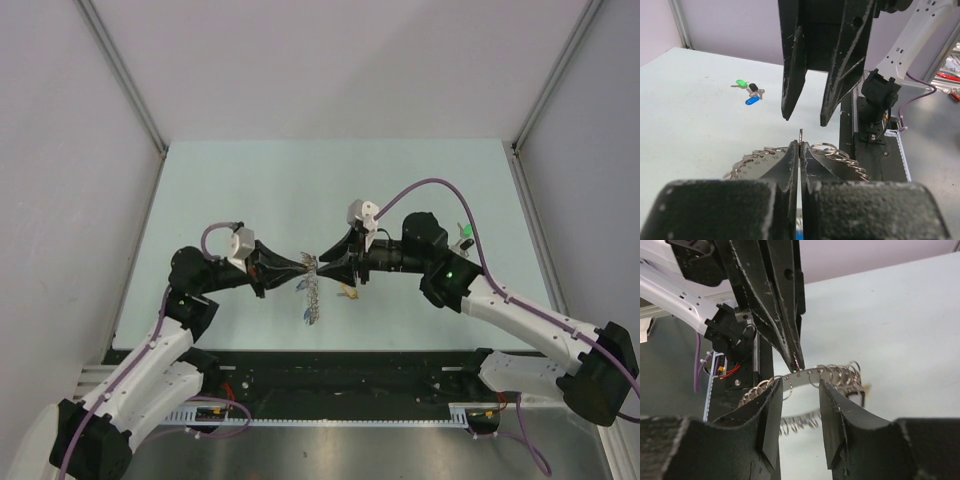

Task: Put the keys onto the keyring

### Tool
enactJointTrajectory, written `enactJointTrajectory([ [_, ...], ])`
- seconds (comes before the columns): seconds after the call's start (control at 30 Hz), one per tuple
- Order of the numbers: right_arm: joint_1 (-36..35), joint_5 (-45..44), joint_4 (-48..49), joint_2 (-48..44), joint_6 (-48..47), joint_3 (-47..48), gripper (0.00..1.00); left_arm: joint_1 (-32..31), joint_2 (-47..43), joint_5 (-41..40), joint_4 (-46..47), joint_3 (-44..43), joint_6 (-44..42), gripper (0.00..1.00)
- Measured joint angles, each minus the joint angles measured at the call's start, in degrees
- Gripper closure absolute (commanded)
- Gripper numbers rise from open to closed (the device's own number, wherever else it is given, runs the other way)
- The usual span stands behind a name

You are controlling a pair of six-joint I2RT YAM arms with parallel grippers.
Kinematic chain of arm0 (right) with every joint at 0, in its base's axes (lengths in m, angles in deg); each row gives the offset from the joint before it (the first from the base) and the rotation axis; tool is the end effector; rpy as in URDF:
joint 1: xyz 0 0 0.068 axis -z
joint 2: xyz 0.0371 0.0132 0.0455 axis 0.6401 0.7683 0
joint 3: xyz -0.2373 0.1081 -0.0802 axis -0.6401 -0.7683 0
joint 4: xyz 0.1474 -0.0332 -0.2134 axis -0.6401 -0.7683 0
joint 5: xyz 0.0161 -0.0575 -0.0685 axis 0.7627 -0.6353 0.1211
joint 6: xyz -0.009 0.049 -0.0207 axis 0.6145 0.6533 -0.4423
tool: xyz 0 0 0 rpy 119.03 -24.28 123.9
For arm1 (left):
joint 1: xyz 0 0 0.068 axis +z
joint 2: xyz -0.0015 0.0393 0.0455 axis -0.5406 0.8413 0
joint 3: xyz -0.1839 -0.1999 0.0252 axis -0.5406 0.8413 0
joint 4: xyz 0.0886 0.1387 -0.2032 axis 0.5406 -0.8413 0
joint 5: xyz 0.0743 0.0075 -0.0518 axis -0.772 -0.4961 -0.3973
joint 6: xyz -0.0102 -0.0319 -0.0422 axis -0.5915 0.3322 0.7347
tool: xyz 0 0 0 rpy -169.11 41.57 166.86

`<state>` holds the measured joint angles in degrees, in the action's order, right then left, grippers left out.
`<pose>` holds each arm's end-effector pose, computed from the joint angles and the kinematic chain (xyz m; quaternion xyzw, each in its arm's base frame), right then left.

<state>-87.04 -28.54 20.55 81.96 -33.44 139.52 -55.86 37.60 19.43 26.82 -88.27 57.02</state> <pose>0.1619 0.2051 0.3415 -0.4599 0.5690 0.4683 0.4954 0.1458 -0.0944 0.2984 0.4028 0.5340 -0.5053 0.5452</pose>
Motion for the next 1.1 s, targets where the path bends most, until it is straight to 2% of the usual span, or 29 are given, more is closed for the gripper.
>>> enactJointTrajectory([
  [0.23,-0.44,-5.09,3.06,-0.37,0.48,-1.68,0.59,0.0,-0.5,-2.84,3.08,1.11,2.27,1.0],
  [0.47,1.46,-16.11,-0.46,-4.26,2.51,-8.63,0.58,0.35,-4.7,-10.84,-1.4,1.29,1.46,1.0],
  [0.63,1.55,-23.85,-1.64,-4.94,4.2,-15.21,0.59,3.04,-7.82,-16.85,-3.32,1.49,1.22,1.0],
  [0.8,1.14,-29.42,1.97,-3.74,5.57,-24.55,0.61,5.4,-9.6,-19.85,-5.18,2.03,0.87,1.0],
  [1.1,-0.83,-34.69,16.57,1.42,5.38,-37.44,0.63,6.73,-12.04,-21.64,-12.85,1.03,-4.87,1.0],
])
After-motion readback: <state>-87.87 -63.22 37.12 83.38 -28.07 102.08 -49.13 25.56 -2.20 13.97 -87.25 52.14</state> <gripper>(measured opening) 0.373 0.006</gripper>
